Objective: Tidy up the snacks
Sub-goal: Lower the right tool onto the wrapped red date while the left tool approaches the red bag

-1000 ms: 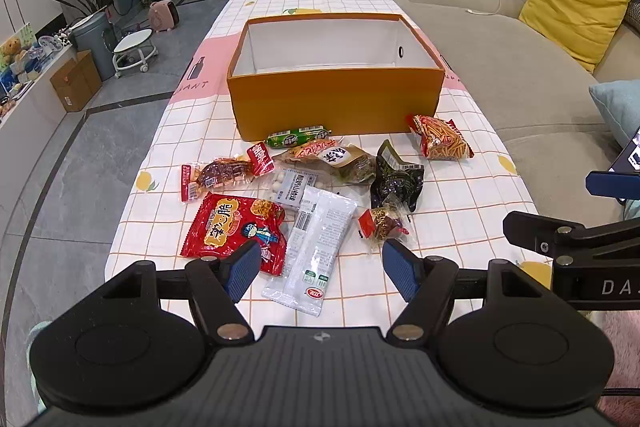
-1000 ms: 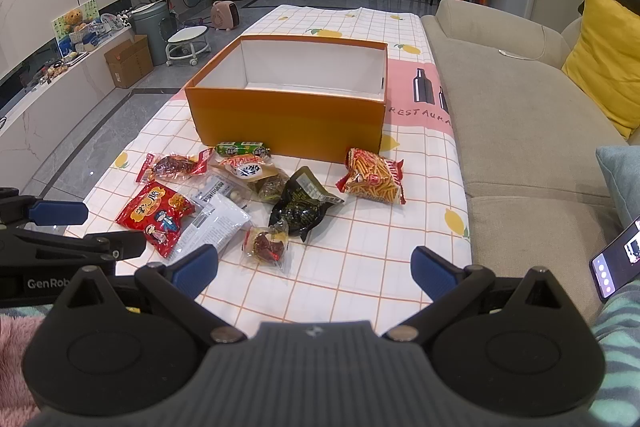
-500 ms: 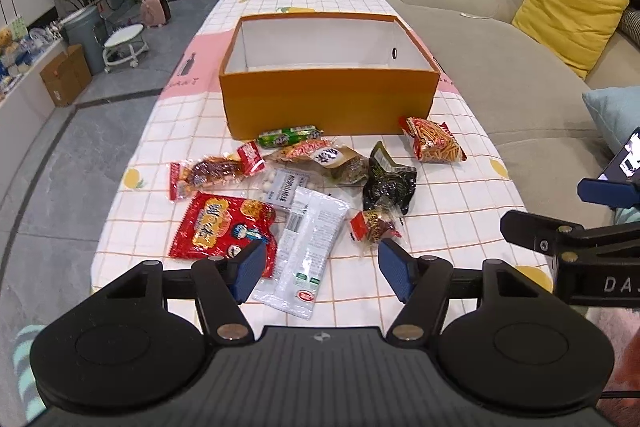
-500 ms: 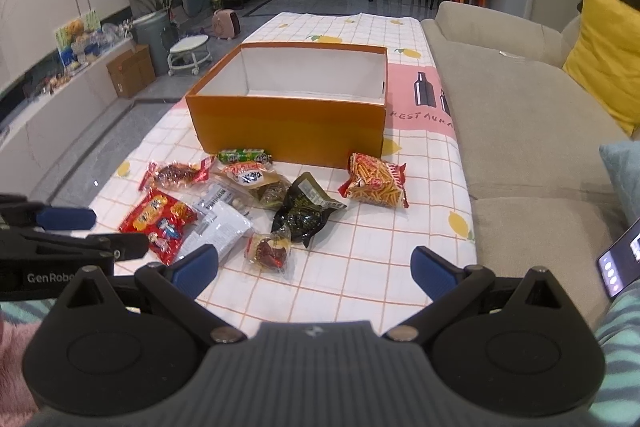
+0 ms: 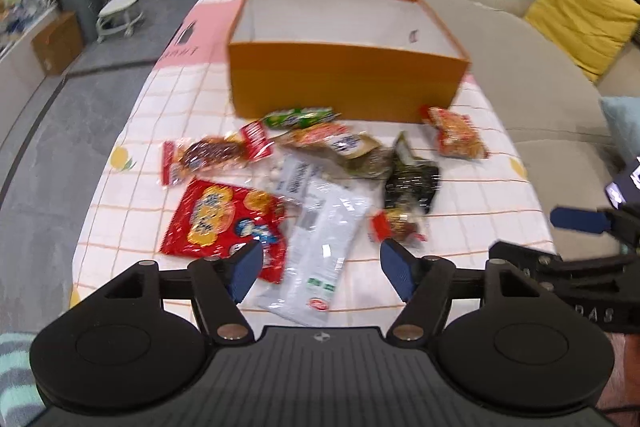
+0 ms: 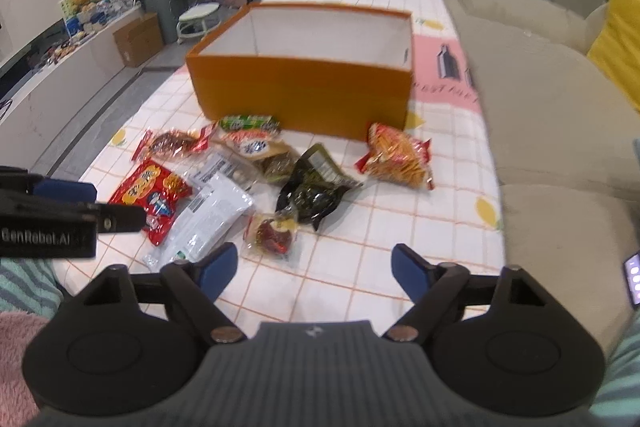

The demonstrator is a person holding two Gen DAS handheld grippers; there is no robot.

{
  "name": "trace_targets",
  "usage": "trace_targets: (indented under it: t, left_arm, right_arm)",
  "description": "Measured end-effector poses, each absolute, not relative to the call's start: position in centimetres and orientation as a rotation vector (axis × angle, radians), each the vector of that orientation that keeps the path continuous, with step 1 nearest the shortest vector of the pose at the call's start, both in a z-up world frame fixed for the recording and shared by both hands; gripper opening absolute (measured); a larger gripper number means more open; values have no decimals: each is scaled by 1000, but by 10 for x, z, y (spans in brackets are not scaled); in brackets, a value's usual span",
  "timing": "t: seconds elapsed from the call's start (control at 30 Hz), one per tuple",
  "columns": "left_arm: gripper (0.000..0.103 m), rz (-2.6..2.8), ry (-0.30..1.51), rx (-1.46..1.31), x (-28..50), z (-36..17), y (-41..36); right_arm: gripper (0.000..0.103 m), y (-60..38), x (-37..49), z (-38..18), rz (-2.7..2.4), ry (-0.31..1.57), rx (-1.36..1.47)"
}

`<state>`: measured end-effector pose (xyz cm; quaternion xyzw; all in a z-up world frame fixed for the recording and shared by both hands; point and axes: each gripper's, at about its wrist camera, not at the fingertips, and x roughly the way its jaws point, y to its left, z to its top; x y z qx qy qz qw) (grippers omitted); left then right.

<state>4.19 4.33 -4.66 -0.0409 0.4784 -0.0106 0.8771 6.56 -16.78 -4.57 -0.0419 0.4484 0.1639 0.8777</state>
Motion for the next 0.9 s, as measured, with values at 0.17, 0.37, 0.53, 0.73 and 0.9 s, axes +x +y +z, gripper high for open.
trace_targets:
  t: [0.17, 0.37, 0.53, 0.73, 0.9]
  left_arm:
    - [80, 84, 1059, -123, 63, -58, 69]
    - [83, 224, 1126, -295, 81, -82, 99]
    - [83, 271, 1188, -383, 87, -110, 97]
    - [75, 259, 1238, -346, 96, -135, 87]
    - [55, 227, 1218, -340, 94, -135, 87]
  right_arm:
    - [80, -155, 88, -67, 375, 1017, -40]
    - [71, -131, 117, -89, 385, 1065, -39]
    - [69, -115, 132, -108, 386, 1105, -37]
    - [61, -111, 140, -127, 372, 1144, -42]
    - [44, -118, 144, -136, 381, 1172, -1]
